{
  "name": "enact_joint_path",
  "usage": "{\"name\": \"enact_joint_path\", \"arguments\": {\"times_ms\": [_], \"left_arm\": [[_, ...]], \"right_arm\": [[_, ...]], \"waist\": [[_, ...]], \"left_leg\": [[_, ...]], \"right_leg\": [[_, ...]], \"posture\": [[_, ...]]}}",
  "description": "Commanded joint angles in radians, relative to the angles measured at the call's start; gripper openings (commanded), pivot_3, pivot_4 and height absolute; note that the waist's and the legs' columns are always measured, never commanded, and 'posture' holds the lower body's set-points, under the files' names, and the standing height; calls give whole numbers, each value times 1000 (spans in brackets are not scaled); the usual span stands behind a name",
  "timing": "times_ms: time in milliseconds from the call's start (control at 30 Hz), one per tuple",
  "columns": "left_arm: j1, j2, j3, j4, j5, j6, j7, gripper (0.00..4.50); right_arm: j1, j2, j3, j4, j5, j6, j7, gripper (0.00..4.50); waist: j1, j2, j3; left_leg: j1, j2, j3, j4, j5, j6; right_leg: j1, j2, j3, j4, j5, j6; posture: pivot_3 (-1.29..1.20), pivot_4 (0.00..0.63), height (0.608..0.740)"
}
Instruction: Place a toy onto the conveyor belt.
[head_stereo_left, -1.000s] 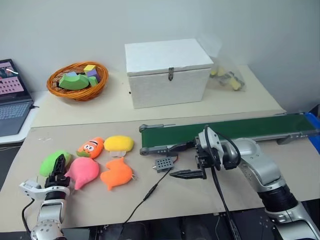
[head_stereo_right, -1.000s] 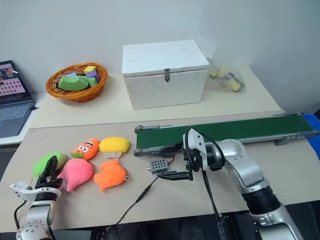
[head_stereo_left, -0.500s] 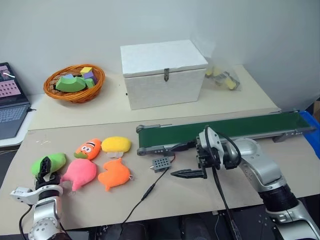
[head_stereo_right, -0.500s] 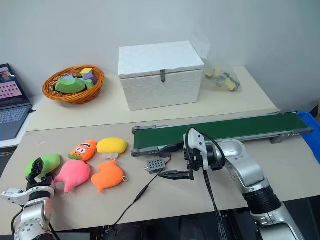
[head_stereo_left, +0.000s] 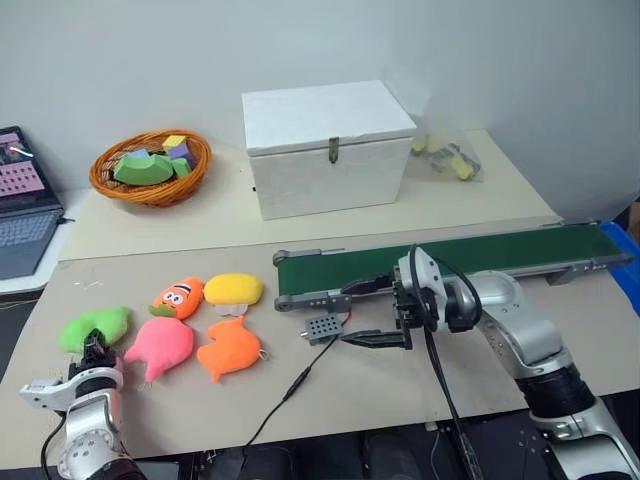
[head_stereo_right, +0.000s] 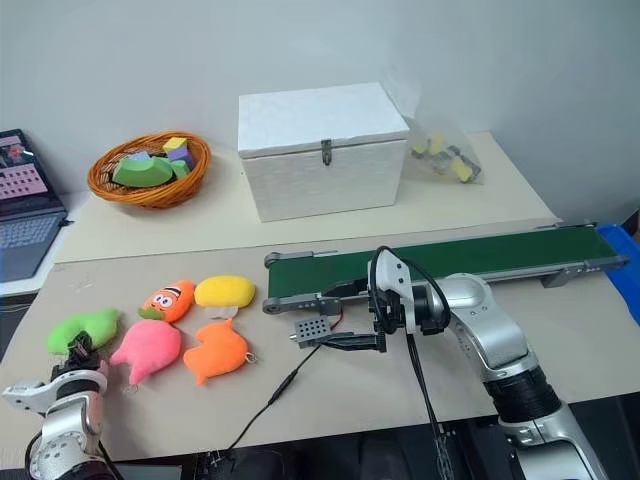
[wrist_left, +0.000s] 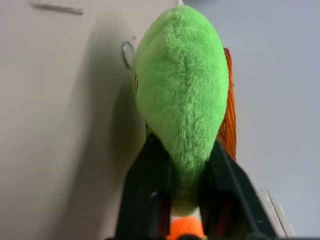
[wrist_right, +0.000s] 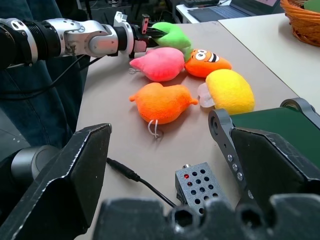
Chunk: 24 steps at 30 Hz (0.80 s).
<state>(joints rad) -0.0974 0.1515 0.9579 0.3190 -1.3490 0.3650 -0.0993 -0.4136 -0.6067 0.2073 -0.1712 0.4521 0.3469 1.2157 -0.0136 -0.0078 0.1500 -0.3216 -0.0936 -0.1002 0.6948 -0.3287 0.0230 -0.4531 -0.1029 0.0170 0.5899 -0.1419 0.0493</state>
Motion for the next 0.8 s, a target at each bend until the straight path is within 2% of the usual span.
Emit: {"name": "enact_joint_path", "arguments": {"times_ms": [33, 133, 267, 333, 433, 500, 567, 667, 800], "left_arm": [[31, -4, -20, -54, 111, -99, 22, 246], [28, 19, -77, -219, 193, -127, 67, 246], [-16, 137, -225, -483, 400, -107, 168, 246], [-42, 190, -274, -540, 459, -85, 203, 246], [-159, 397, -520, -658, 677, 55, 208, 246], [-216, 550, -774, -684, 926, 73, 118, 246], [-272, 662, -1027, -681, 1197, 7, 20, 246], [-345, 688, -1234, -638, 1458, -128, -29, 246], [-406, 700, -1448, -515, 1825, -377, -39, 246]], "right_arm": [[-9, 5, -26, -10, 3, -17, -6, 4500], [-9, 7, -22, 2, -6, -22, -7, 4500], [-12, 14, -19, 15, -13, -26, -7, 4500], [-14, 19, -18, 18, -16, -26, -7, 4500], [-16, 29, -20, 24, -18, -26, -11, 4500], [-17, 35, -20, 28, -22, -30, -16, 4500], [-15, 39, -24, 29, -25, -32, -22, 4500], [-11, 47, -35, 30, -30, -37, -40, 4500], [11, 54, -51, 13, -37, -47, -74, 4500]], "waist": [[-2, -1, 0], [-2, -9, 5], [24, -23, 12], [27, -23, 12], [28, -23, 12], [30, -23, 12], [25, -20, 11], [12, -13, 11], [-2, -12, 11]], "left_leg": [[0, 0, 0, 0, 0, 0], [0, 3, 1, 0, -1, -1], [-3, 4, -1, 1, 0, -3], [-7, 5, -2, 3, 1, -5], [-8, 4, -2, 3, 0, -4], [-10, 3, -3, 3, 0, -4], [-10, 3, -3, 2, 0, -4], [-10, 3, 1, -1, -1, -2], [-18, 6, 1, -2, -1, -3]], "right_leg": [[0, 1, 0, 0, 0, 0], [0, 3, 1, -1, 1, -1], [-2, 6, 0, -2, 3, -4], [-4, 7, -2, -3, 4, -6], [-4, 6, -1, -5, 4, -6], [-5, 7, -3, -7, 4, -6], [-5, 7, -3, -9, 4, -6], [-5, 7, -2, -11, 5, -5], [-15, 11, -2, -11, 5, -6]], "posture": [[0, 150, 740], [0, 150, 740], [0, 150, 740], [0, 150, 740], [0, 150, 740], [0, 150, 740], [0, 150, 740], [0, 150, 740], [0, 150, 740]]}}
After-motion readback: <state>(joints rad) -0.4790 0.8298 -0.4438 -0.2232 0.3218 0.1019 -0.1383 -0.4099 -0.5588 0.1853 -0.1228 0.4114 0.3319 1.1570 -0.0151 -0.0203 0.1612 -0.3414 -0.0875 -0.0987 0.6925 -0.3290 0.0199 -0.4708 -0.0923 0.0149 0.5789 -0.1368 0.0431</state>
